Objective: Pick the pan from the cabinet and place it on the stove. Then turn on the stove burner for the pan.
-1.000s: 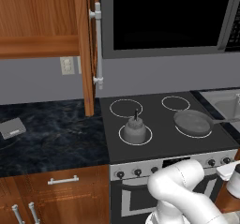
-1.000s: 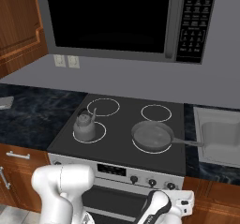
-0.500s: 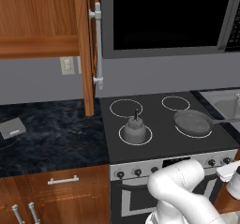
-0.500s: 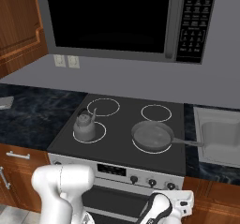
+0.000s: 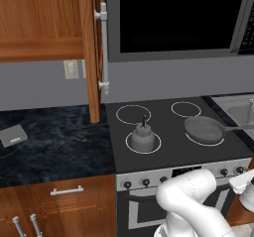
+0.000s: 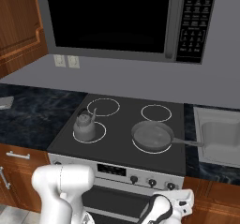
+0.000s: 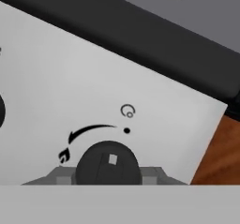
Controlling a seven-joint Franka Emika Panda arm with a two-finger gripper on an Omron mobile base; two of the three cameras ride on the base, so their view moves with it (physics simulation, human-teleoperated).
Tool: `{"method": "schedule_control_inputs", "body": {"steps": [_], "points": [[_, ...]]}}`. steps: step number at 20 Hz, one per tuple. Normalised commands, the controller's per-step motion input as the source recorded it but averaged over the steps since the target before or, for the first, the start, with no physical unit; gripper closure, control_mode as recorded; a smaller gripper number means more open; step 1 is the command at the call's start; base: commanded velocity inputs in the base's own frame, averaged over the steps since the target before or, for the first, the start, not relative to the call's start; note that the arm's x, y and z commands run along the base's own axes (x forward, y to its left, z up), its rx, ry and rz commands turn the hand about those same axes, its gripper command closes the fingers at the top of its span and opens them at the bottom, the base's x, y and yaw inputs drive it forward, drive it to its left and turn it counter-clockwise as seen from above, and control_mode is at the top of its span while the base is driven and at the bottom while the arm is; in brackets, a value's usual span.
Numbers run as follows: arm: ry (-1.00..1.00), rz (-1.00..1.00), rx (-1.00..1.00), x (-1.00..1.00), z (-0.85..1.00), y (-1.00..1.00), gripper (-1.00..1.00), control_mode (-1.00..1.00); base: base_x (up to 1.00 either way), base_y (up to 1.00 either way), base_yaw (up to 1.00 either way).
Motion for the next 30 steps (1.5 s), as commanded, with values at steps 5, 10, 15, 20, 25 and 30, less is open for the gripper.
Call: {"method": "schedule_control_inputs", "body": {"steps": [5, 10, 15, 20, 25, 30], "points": [[0.0, 0.07, -0.36, 0.0, 0.0, -0.05, 1.0, -1.0, 0.0, 0.0, 0.0], [-0.01, 0.09, -0.39, -0.04, 0.0, -0.08, 1.0, -1.0, 0.0, 0.0, 0.0], [-0.05, 0.12, -0.45, -0.15, -0.01, -0.03, 1.0, -1.0, 0.0, 0.0, 0.0], [-0.09, 0.14, -0.48, -0.2, -0.05, 0.0, 1.0, -1.0, 0.0, 0.0, 0.0], [-0.06, 0.14, -0.46, -0.16, -0.08, 0.0, 1.0, -1.0, 0.0, 0.0, 0.0], [0.0, 0.08, -0.3, -0.08, -0.03, 0.0, 1.0, -1.0, 0.0, 0.0, 0.0]]}}
